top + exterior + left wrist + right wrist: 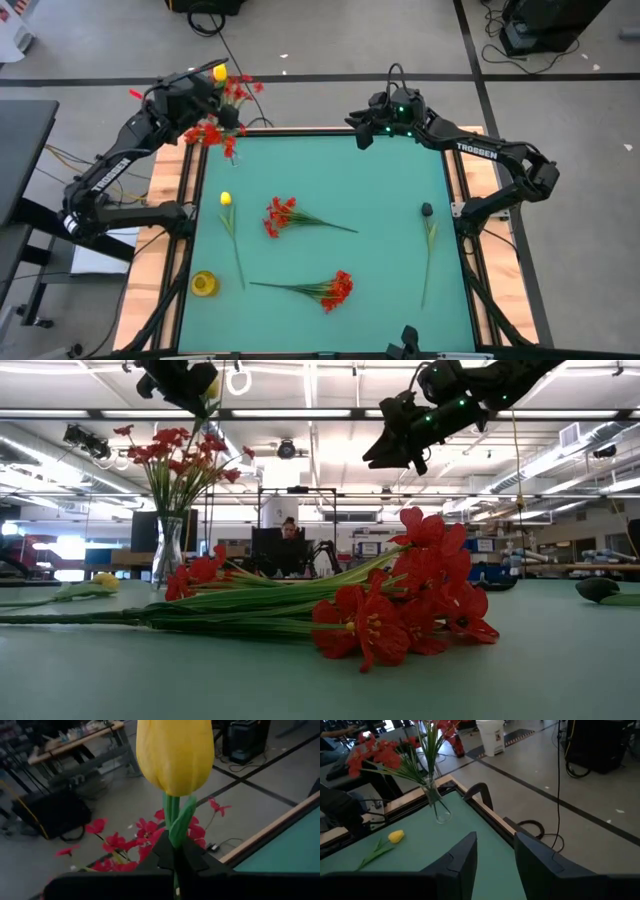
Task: Sort flowers into vase by color
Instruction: Put the right yellow flower into the transparent vase
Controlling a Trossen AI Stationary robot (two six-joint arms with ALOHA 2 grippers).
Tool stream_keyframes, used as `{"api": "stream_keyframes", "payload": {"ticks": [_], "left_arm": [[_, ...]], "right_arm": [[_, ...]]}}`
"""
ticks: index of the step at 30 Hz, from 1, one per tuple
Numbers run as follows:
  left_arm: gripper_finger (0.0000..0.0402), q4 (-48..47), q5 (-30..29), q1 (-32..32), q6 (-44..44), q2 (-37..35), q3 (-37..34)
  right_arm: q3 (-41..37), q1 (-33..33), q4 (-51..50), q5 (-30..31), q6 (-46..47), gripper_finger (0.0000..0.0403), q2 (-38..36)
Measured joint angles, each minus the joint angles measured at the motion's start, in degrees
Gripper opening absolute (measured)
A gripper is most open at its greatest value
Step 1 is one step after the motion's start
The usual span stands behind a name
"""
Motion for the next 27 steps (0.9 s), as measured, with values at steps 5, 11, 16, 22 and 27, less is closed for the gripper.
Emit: {"api": "stream_keyframes", "payload": {"ticks": [5,11,16,22,27], "left_arm": [[0.0003,-0.66,1.85,2.18,-2.46,1.28,0.00],[0.0003,-2.01,2.10,2.94,-6.30,2.01,0.00],[0.0007,-2.71,2.04,4.19,-9.39,2.12,0.00],[0.0037,-3.12,2.01,4.73,-11.34,2.12,0.00],[0.0082,-3.07,1.35,4.73,-14.67,2.07,0.00]], "right_arm": [[0.00,0.00,0.00,0.02,-0.29,0.0138,0.00],[0.00,0.00,0.00,0.02,-1.28,0.0138,0.00],[0.00,0.00,0.00,0.01,-1.31,0.0138,0.00],[0.00,0.03,0.00,-0.43,-1.29,0.0138,0.01],[0.00,0.47,-0.01,-1.07,-1.21,0.0141,0.01]]}}
